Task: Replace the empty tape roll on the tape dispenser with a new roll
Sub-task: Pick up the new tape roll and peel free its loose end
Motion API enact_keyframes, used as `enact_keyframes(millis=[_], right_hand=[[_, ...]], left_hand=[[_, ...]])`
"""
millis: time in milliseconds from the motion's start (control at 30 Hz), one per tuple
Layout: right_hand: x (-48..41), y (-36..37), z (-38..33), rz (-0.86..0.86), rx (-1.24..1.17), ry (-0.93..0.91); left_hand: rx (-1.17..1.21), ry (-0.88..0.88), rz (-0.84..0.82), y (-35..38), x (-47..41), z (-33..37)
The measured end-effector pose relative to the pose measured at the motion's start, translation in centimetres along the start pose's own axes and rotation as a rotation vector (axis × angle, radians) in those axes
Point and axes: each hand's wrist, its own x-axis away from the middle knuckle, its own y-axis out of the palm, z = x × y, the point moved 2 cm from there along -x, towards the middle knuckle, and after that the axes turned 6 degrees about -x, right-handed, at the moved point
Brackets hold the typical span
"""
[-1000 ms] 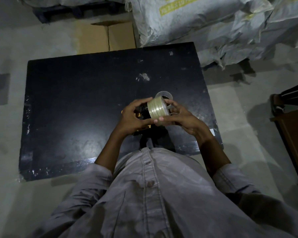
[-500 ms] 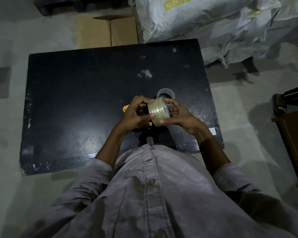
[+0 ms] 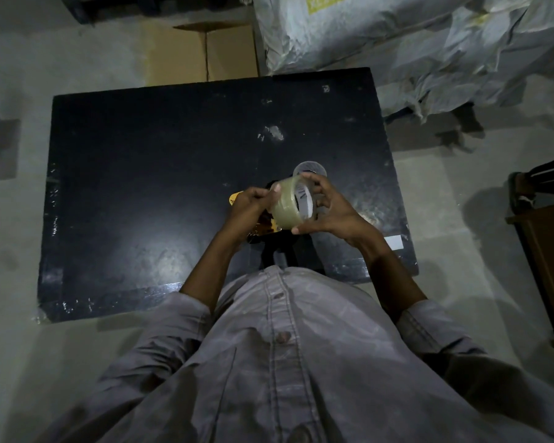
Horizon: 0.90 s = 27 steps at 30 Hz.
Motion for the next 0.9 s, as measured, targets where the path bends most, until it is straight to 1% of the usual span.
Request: enact_keyframes(millis=[33,67,100,167,233,300,400,533,600,667,700,800,867,900], right_hand=[[-0.2,0.0,-0.1,0.000,-0.008,-0.034],[-0.3,0.0,-0.2,0.000,-0.016,-0.060],[-0.5,0.0,-0.3,0.007,-0.016,-0.074],[-0.9,-0.1,-0.2,0.073,0.045,-0.061],[-1.2,-0.1,-0.3,0.171,0.074,-0.034],[-1.3,0.0,-0.5,0.237,-0.005,-0.008],[-1.3,0.3,-1.0,0.233,-0.156,-0.023],[-1.1,0.7,-1.6,0.248,-0.267,-0.062],[-1.0,1.0,-2.2,0.265,-0.297,-0.068],[-0.9,1.2,-2.4,0.261,-0.367,-0.043],[-0.9,1.4,-2.5,0.258,-0.423,-0.018],[-0.9,1.9,-2.4,0.311,-0.637,0.085],[-0.9,1.9,-2.1,0.329,-0.685,0.128],[-0.9,1.9,-1.9,0.318,-0.666,0.132]], left_hand=[[0.068,-0.026,-0.043,0.1,0.2,0.0],[0.116,-0.012,-0.071,0.2,0.4,0.1],[0.137,0.025,-0.072,0.3,0.5,0.2],[0.108,0.114,-0.025,0.3,0.6,0.1],[0.029,0.186,0.036,0.2,0.6,0.2],[-0.018,0.239,0.061,0.0,0.7,0.3],[-0.097,0.311,0.075,-0.1,0.9,0.7],[-0.280,0.415,0.084,-0.3,1.0,1.0],[-0.372,0.438,0.090,-0.3,0.9,0.5],[-0.486,0.505,0.111,-0.1,0.9,0.2],[-0.552,0.569,0.125,0.0,1.0,0.1],[-0.695,0.754,0.072,0.4,1.0,0.5],[-0.756,0.786,0.040,0.5,1.0,0.6],[-0.747,0.766,0.038,0.5,0.9,0.4]])
